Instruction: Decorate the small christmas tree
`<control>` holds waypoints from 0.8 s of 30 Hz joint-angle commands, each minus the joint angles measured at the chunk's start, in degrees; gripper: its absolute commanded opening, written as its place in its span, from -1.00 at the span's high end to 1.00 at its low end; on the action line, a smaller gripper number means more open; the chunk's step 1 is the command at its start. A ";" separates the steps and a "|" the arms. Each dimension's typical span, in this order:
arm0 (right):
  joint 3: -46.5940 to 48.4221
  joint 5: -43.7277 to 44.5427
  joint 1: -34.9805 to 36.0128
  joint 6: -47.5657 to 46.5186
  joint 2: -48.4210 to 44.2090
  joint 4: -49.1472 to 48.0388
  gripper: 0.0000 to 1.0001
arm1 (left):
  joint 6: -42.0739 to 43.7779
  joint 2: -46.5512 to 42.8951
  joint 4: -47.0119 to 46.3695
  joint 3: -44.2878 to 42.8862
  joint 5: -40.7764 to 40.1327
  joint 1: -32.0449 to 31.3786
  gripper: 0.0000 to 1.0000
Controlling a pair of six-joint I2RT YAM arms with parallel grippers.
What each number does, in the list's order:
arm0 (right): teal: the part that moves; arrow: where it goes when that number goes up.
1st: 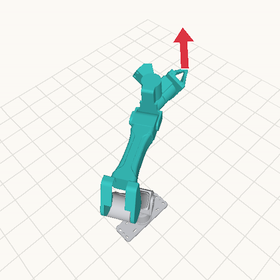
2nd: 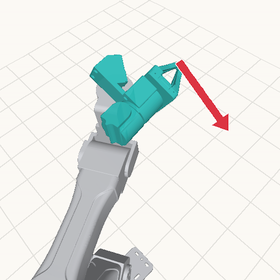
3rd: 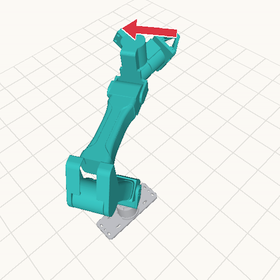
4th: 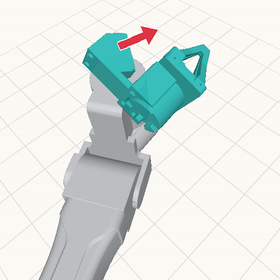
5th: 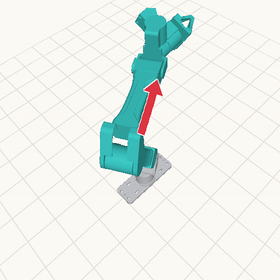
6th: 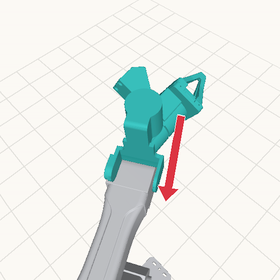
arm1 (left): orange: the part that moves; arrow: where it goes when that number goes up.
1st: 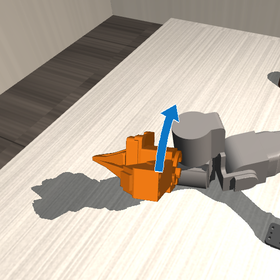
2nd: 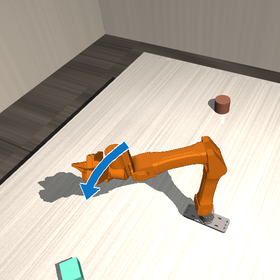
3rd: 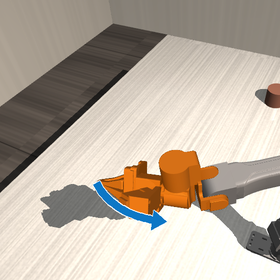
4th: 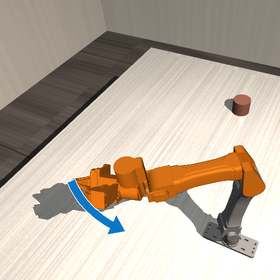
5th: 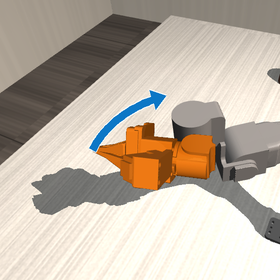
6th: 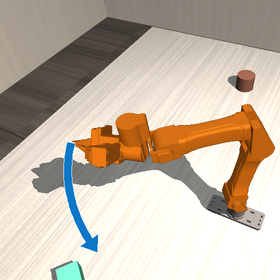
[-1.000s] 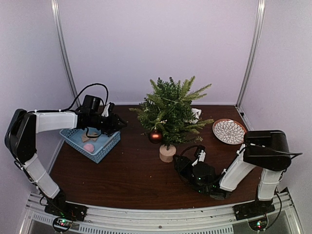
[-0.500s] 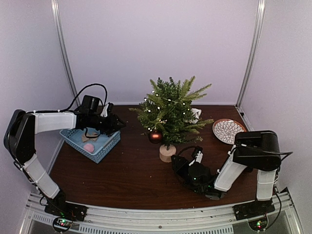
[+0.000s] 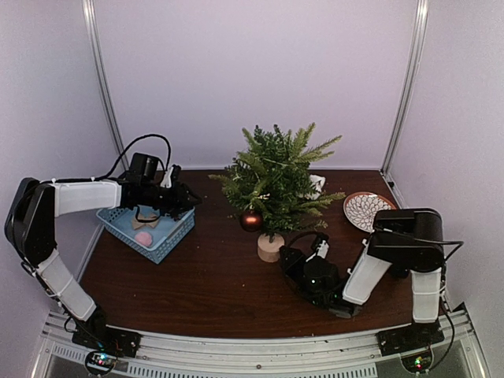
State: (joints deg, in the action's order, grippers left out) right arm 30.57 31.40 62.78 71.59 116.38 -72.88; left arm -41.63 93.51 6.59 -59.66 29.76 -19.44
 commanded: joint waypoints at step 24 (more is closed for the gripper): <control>7.15 -12.65 -8.82 -0.24 5.12 0.50 0.76 | 1.67 -0.73 -1.49 2.15 0.88 1.66 0.14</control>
State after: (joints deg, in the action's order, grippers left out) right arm 35.79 22.76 55.57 72.16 120.16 -73.06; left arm -41.41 93.51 6.50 -58.76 29.82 -18.46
